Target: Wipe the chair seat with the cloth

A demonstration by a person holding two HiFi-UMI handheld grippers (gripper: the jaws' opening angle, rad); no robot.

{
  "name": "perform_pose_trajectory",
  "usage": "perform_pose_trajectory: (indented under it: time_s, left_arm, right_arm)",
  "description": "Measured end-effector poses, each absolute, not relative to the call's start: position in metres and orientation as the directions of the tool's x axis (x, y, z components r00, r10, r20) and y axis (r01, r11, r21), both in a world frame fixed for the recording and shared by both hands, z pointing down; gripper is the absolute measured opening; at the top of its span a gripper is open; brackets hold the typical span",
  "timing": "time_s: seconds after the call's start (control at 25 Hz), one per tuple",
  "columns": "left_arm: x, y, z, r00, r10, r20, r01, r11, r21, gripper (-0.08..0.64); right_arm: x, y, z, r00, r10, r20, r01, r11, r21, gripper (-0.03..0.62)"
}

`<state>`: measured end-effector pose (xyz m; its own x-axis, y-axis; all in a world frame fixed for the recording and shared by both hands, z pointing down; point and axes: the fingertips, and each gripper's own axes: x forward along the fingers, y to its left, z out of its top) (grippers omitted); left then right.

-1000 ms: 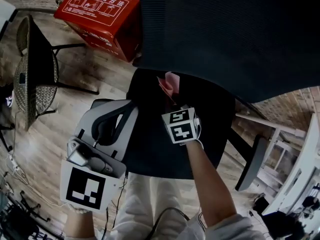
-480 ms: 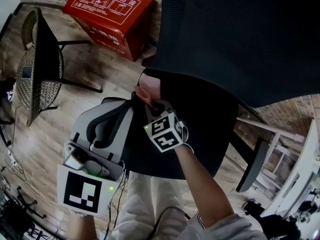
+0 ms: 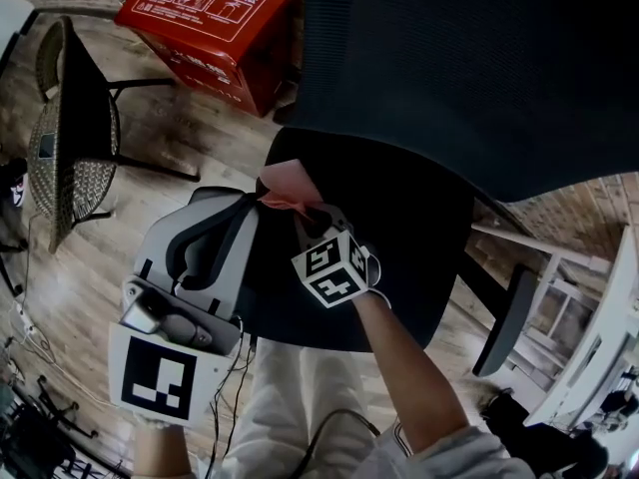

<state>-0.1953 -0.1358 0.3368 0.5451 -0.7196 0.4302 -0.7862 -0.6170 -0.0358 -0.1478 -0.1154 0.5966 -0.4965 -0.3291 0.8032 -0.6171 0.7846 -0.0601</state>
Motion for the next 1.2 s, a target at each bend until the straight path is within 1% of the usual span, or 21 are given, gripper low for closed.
perform_pose_trajectory:
  time_s: [0.24, 0.48, 0.72, 0.88, 1.2]
  left_arm:
    - [-0.171, -0.135, 0.345, 0.57, -0.698, 0.434, -0.767, -0.641, -0.024, 0.018]
    - [-0.14, -0.134, 0.354, 0.601, -0.663, 0.446, -0.74, -0.673, -0.004, 0.018]
    - [-0.103, -0.133, 0.359, 0.637, -0.631, 0.443, -0.711, -0.703, 0.021, 0.018]
    - [-0.077, -0.127, 0.362, 0.674, -0.583, 0.453, -0.654, -0.757, -0.001, 0.018]
    - [-0.046, -0.119, 0.369, 0.694, -0.555, 0.458, -0.638, -0.769, 0.035, 0.018]
  right_arm:
    - [-0.099, -0.112, 0.603, -0.436, -0.359, 0.825, -0.654, 0.756, -0.016, 0.054]
    - [-0.038, -0.108, 0.607, -0.349, -0.411, 0.842, -0.737, 0.675, 0.023, 0.052]
    - [0.034, -0.1, 0.608, -0.243, -0.466, 0.851, -0.833, 0.55, 0.062, 0.054]
    - [0.087, -0.092, 0.604, -0.156, -0.504, 0.85, -0.898, 0.431, 0.091, 0.054]
    - [0.18, -0.058, 0.6, 0.051, -0.508, 0.86, -0.958, 0.219, 0.186, 0.052]
